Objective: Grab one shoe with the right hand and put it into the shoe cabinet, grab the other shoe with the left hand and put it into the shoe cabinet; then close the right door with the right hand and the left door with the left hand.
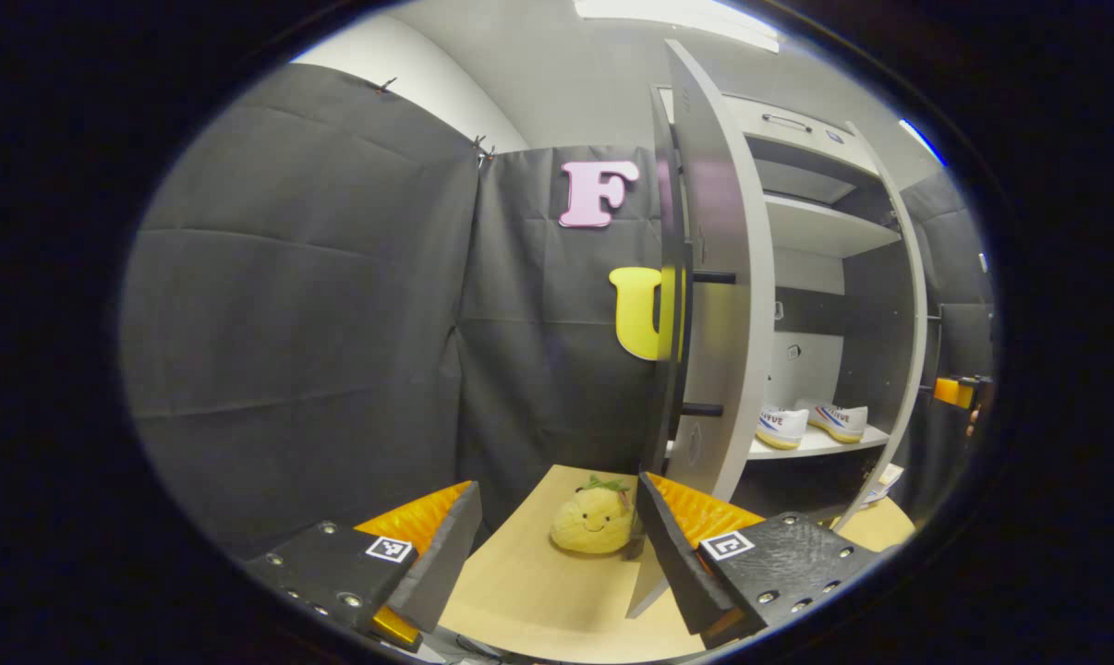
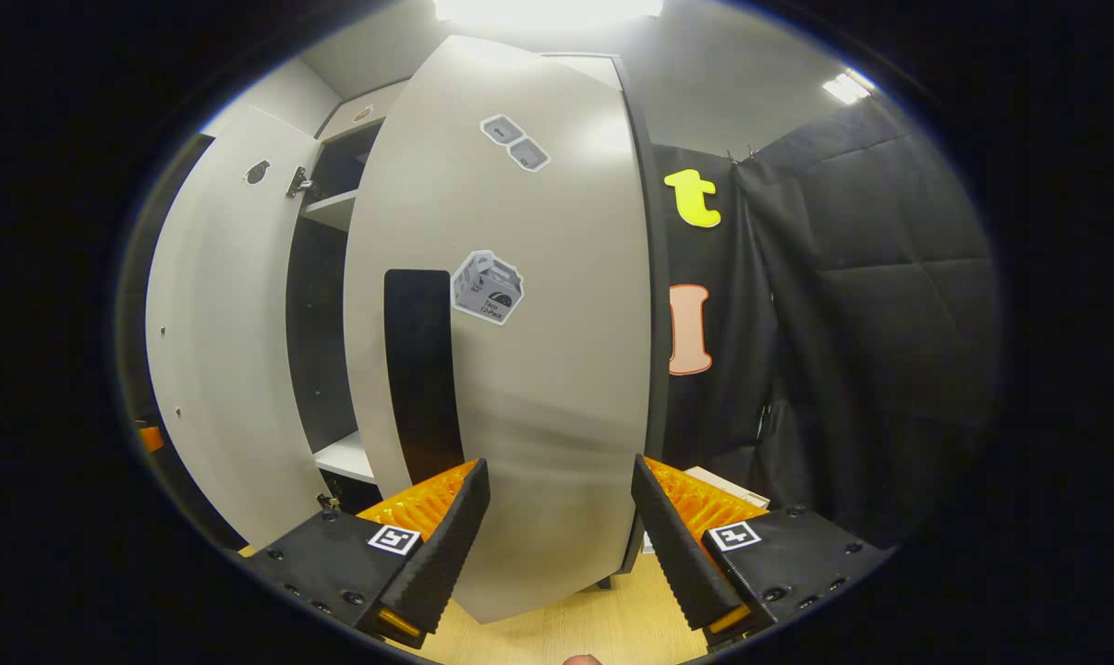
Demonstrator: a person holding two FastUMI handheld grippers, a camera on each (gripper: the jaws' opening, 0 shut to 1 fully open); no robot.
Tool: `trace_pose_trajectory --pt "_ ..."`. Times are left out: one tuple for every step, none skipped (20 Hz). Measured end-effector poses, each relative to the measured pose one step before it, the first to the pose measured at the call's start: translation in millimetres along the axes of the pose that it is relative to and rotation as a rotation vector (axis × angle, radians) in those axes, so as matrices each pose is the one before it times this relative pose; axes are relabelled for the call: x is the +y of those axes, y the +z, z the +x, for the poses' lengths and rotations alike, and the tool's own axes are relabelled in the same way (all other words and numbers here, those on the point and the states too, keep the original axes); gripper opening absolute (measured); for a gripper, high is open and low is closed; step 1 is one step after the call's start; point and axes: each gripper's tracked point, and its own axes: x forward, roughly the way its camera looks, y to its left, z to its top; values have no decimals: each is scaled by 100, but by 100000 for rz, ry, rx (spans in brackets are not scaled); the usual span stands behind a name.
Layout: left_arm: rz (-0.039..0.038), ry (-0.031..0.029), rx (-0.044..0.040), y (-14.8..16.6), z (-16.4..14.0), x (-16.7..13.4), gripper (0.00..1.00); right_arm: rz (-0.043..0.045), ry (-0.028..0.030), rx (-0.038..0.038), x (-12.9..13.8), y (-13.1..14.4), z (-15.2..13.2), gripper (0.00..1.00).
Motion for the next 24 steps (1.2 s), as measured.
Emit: trace_pose_trajectory --pt "-107 316 -157 72 149 23 96 12 243 -266 183 30 138 98" --pt "-73 165 -329 243 147 122 96 54 78 -309 20 -27 103 98" --pt "-78 28 -263 168 245 -25 96 185 -92 -189 -85 -26 -6 98" --pt "-156 -123 -481 176 316 70 96 369 -41 -8 -193 -77 -26 98" --pt "-465 -5 -667 385 319 117 96 91 -933 75 -346 -201 -117 98" --pt "-600 -184 -975 542 576 -18 96 -319 -1030 -231 -558 -52 -110 98" --pt "-547 -168 -1365 615 538 0 96 -723 -1032 107 -626 -113 -208 99" --pt "-687 -88 -849 518 617 151 96 -833 -1075 279 -650 -215 -193 99" --pt "-890 -186 -579 277 617 45 96 -834 -936 201 -681 -195 -256 99" --pt "-1174 300 -550 239 659 36 96 -643 -1121 343 -772 -363 -245 99" --pt "-1197 570 -569 238 522 231 96 -418 -1084 249 -742 -298 -323 99" --pt "-1102 357 -526 47 490 177 96 -272 -1198 557 -668 -406 -359 99" --pt "-1038 -14 -414 195 418 67 96 -2 -1249 728 -706 -423 -263 99" --pt "-813 -599 -230 55 402 -302 96 252 -1352 647 -729 -465 -356 99" --pt "-311 -385 -400 28 206 -112 96 318 -1441 584 -776 -330 -242 99" --pt "190 -697 -293 -31 131 -375 96 424 -1470 595 -705 -341 -291 99" --pt "189 -1184 -595 59 51 -441 96 590 -1262 366 -712 -206 -305 99" --pt "-391 -2566 -556 399 303 -1099 96 818 -1087 69 -645 -200 -256 99" --pt "1135 462 -938 235 -317 -315 97 868 -788 7 -572 -93 -159 99" --pt "1660 -55 -320 -7 598 120 93 765 -607 -8 -414 -79 -107 99" --pt "887 -302 -105 -14 -40 -115 93 517 -532 -26 -395 -112 -105 99" --pt "-10 -671 405 -61 -129 -261 93 304 -440 -57 -330 -126 -110 99" --pt "-576 -603 581 29 -27 -251 94 214 -459 52 -291 -101 -21 99" --pt "-217 -309 227 8 -122 -168 94 264 -154 151 -193 -180 -47 99"
